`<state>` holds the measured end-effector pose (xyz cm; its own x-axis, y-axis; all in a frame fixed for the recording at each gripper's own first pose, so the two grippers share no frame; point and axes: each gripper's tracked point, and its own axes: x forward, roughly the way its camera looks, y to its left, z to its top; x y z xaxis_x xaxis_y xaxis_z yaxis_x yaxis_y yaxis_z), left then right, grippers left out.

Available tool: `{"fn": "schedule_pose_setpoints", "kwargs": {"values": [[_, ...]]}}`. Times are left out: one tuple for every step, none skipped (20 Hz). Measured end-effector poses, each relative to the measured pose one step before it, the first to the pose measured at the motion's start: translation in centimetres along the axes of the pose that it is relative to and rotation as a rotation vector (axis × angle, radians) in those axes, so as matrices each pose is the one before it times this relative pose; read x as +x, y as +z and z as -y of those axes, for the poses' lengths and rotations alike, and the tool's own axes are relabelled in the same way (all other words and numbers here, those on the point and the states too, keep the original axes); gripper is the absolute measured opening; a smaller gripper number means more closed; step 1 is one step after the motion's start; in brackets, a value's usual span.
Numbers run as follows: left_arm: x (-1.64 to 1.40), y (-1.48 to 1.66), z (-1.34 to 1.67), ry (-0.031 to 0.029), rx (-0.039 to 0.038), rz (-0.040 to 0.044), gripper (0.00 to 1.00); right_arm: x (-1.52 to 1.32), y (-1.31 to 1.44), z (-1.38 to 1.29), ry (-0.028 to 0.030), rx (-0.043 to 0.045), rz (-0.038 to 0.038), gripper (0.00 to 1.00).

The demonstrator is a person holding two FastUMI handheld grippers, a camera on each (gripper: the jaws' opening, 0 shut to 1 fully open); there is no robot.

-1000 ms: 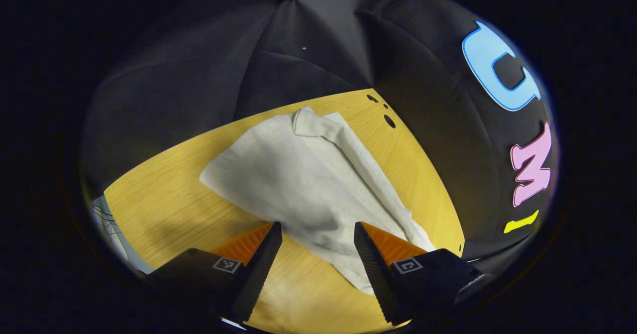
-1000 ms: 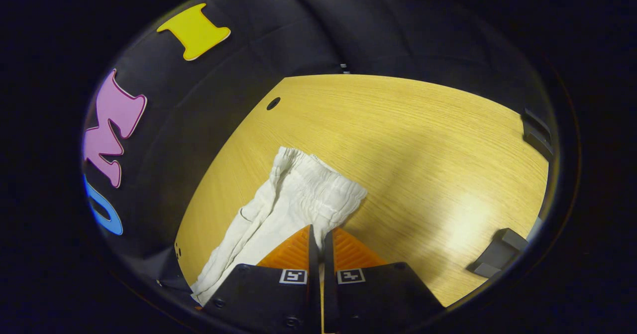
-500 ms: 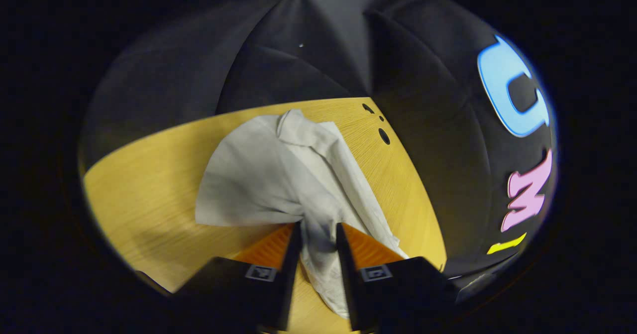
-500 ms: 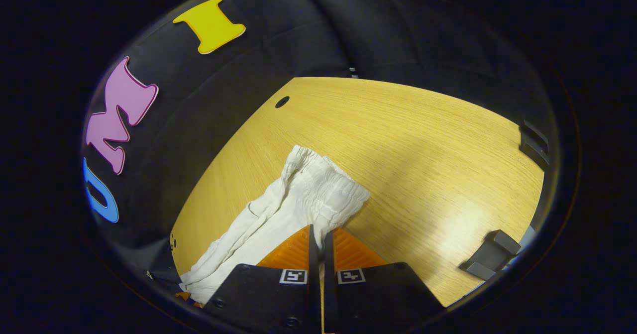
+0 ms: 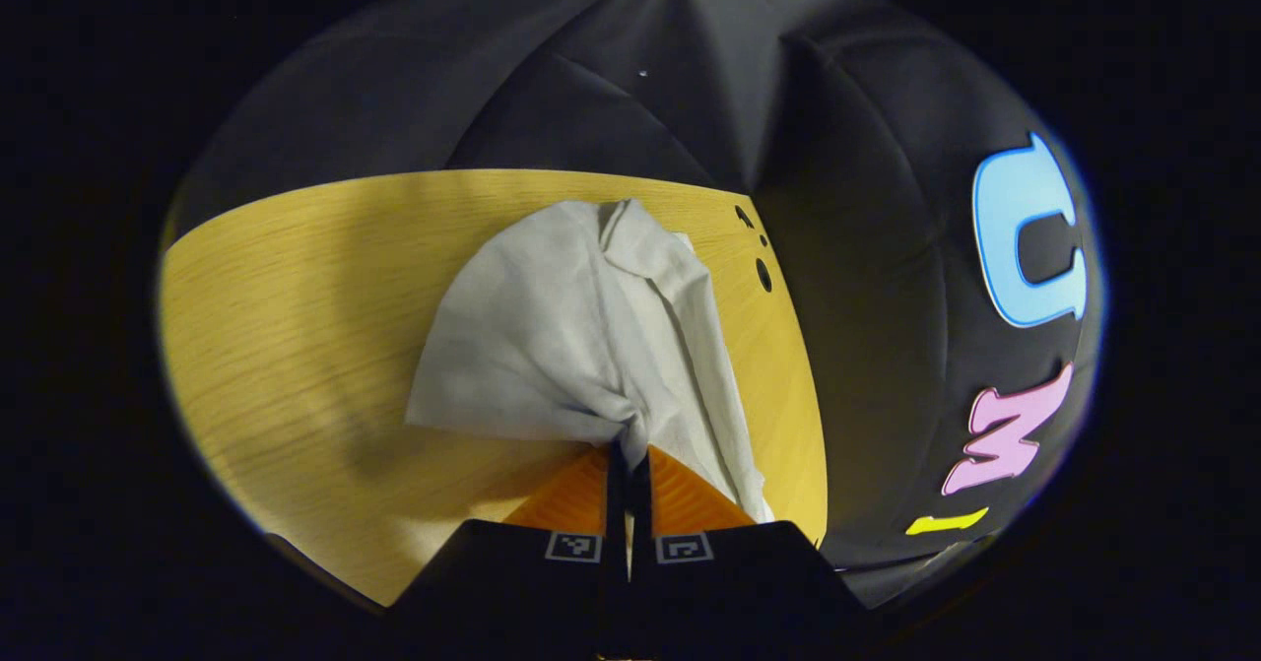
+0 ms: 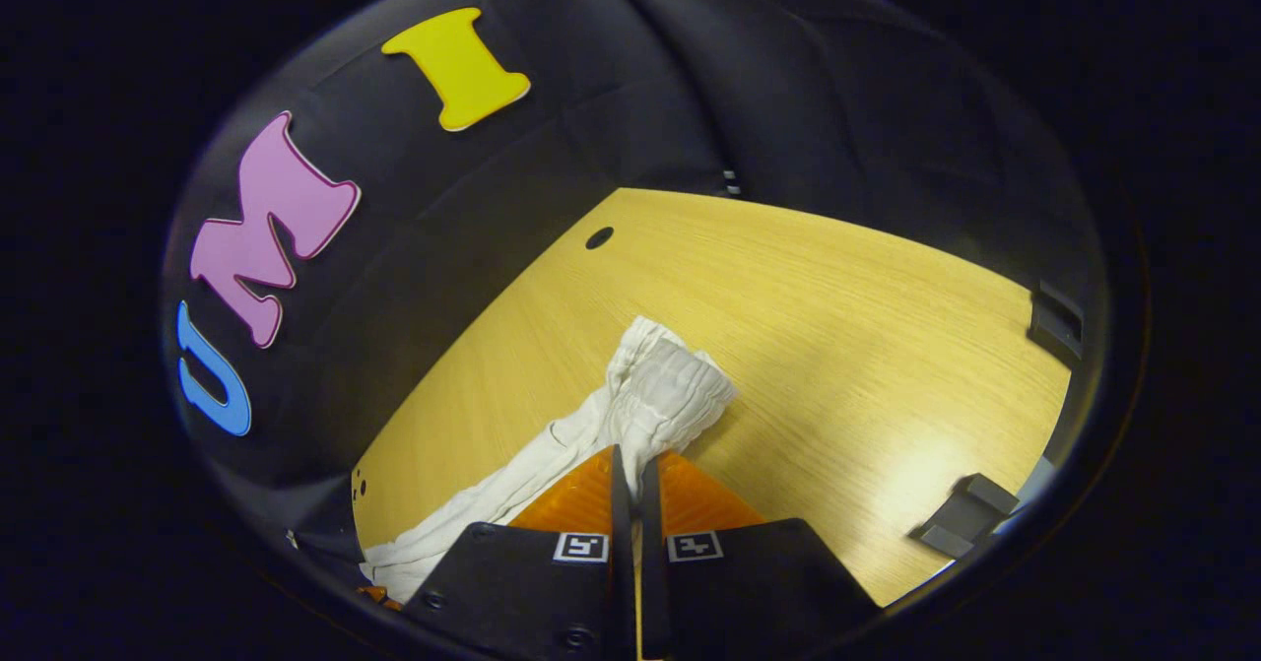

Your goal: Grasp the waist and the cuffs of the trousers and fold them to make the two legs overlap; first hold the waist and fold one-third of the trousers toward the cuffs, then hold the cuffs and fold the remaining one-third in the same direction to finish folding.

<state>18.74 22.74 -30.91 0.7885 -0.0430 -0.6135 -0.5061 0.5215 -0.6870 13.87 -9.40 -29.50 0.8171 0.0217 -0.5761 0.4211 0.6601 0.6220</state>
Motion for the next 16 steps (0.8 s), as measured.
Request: {"fn": "schedule_pose_setpoints", "kwargs": {"values": [[-0.543,-0.674,0.193,-0.00785,0.01298,-0.00613,0.06,-0.668,0.738,-1.051,0.01976,-0.03116,0.02113,0.07],[-0.046,-1.035,0.004,-0.0046,0.01338,-0.00828,0.06,-0.473,0.687,-1.266,0.01643,-0.03084,0.01503,0.07],[-0.387,-0.709,-0.137,0.00336,0.01337,-0.00932,0.06,-0.601,0.632,-1.222,0.02148,-0.03802,0.01739,0.07],[0.099,-0.586,-0.157,0.00396,0.01087,-0.00907,0.06,-0.569,0.775,-1.38,0.02574,-0.03963,0.01967,0.07],[0.076,-0.573,-0.119,0.00297,0.01,-0.01066,0.06,-0.394,0.88,-1.624,0.02779,-0.03815,0.01679,0.07],[0.023,-0.684,-0.041,0.00182,0.00818,-0.00805,0.06,-0.392,0.597,-1.545,0.02847,-0.03454,0.0141,0.07],[-0.209,-0.347,-0.142,-0.00033,0.00548,-0.00068,0.06,-0.341,0.68,-1.8,0.03316,-0.0285,0.01383,0.07],[-0.235,-0.406,-0.099,-0.00154,0.00073,0.00218,0.06,-0.438,0.48,-1.949,0.03201,-0.02627,0.01105,0.07],[-0.394,-0.185,-0.115,-0.00126,-0.00024,0.0031,0.06,-0.279,0.524,-1.741,0.03374,-0.02176,0.0096,0.07],[-0.171,-0.319,-0.182,0.00116,0.00191,0.0043,0.06,-0.234,0.089,-1.941,0.0332,-0.02146,0.00336,0.07],[-0.195,-0.152,-0.087,0.00017,0.003,0.00489,0.06,-0.168,0.189,-1.798,0.03104,-0.02219,0.00136,0.07],[0.045,-0.164,-0.009,-0.00128,0.0016,0.00374,0.06,0.018,-0.128,-2.238,0.03343,-0.02479,-0.00123,0.07],[-0.046,-0.063,0.011,-0.00202,-0.00031,0.00258,0.06,0.343,-0.382,-1.864,0.02874,-0.02134,-0.00338,0.07],[-0.021,-0.359,-0.047,-0.00135,-0.0007,-0.00089,0.06,0.609,-0.425,-1.975,0.0287,-0.02256,-0.0059,0.07],[-0.12,-0.214,-0.091,-0.0023,-0.00324,-0.00328,0.06,0.481,-0.418,-1.877,0.02828,-0.02122,-0.01017,0.07],[-0.126,-0.164,-0.144,-0.00234,-0.00434,-0.00217,0.06,0.302,-0.652,-1.808,0.02739,-0.01931,-0.01065,0.07]]}}
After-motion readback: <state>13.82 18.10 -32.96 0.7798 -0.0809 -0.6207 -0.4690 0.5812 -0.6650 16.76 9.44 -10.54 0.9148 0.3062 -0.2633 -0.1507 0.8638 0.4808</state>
